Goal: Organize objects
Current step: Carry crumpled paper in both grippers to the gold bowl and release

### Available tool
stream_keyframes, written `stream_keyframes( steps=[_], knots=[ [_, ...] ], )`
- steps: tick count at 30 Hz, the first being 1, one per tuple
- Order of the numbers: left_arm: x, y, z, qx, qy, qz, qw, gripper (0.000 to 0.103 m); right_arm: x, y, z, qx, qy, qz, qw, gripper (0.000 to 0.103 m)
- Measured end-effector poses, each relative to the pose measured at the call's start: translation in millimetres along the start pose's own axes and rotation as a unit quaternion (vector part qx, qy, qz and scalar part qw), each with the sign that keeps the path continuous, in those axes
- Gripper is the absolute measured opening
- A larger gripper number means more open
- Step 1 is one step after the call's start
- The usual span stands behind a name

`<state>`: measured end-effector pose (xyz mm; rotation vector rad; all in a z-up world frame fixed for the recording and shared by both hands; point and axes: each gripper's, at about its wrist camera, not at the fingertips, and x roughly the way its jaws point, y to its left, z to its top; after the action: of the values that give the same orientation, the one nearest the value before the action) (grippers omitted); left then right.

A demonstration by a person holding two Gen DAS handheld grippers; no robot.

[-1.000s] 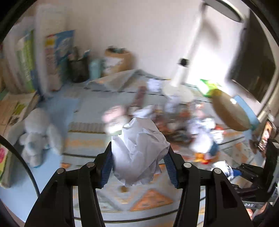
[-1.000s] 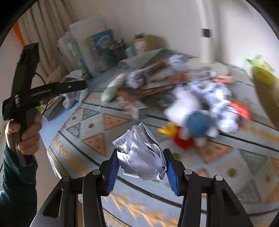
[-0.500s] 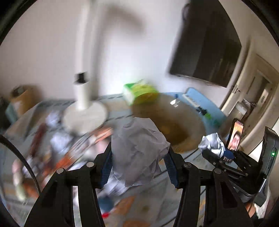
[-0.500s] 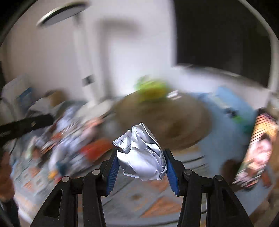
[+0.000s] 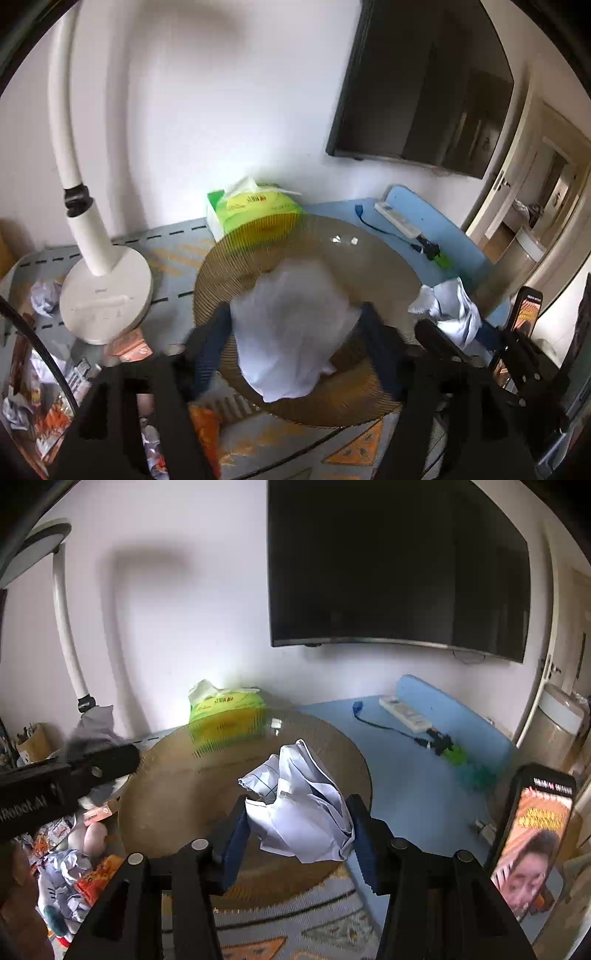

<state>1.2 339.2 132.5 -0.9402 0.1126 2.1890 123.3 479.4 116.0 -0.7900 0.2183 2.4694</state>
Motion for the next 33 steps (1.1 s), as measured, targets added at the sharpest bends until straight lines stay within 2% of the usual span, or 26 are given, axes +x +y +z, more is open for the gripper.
stream_keyframes(
  steps=[3,5,10,14,16,20,24,26,29,33],
  knots=[
    [0.7,0.8,-0.3,0.005,0.000,0.015,0.9999,0.072,-3.8,4.9,-0.4,-0.015,-0.012,-0.013,1.000,0.072],
    [-4.7,3.3,-2.6,0.007,-0.002,0.013,0.9999,0.072,-12.3,7.5,-4.8,-0.024,-0.030,-0.036,0.999,0.073],
    [-43.8,11.6,-15.8,0.011,-0.028,0.005,0.9995,0.072,-30.1,15.0,-14.1,-0.041,-0.033,-0.034,0.998,0.073],
    [-83.8,24.1,-35.8,0.013,-0.054,0.015,0.9983,0.072,-56.9,28.0,-26.8,-0.043,-0.031,-0.010,0.999,0.073],
    [-109.4,36.2,-55.4,0.003,-0.065,0.023,0.9976,0.072,-70.4,36.8,-35.5,-0.043,-0.030,0.017,0.998,0.074],
    [-153.3,78.0,-109.9,-0.035,-0.075,0.063,0.9946,0.083,-82.1,60.9,-62.5,-0.045,-0.025,0.073,0.996,0.086],
    [-182.5,140.0,-175.0,-0.102,-0.060,0.125,0.9850,0.086,-70.5,92.9,-95.9,-0.058,-0.005,0.103,0.993,0.087],
    [-189.8,170.5,-201.2,-0.136,-0.052,0.165,0.9755,0.086,-58.0,107.0,-104.8,-0.057,0.020,0.114,0.992,0.087],
    [-188.9,210.6,-228.6,-0.173,-0.035,0.235,0.9558,0.085,-46.7,116.6,-110.6,-0.041,0.030,0.133,0.990,0.087],
    [-180.9,227.7,-243.8,-0.191,-0.033,0.236,0.9524,0.086,-34.4,131.2,-124.3,-0.045,0.043,0.110,0.992,0.087]
  ],
)
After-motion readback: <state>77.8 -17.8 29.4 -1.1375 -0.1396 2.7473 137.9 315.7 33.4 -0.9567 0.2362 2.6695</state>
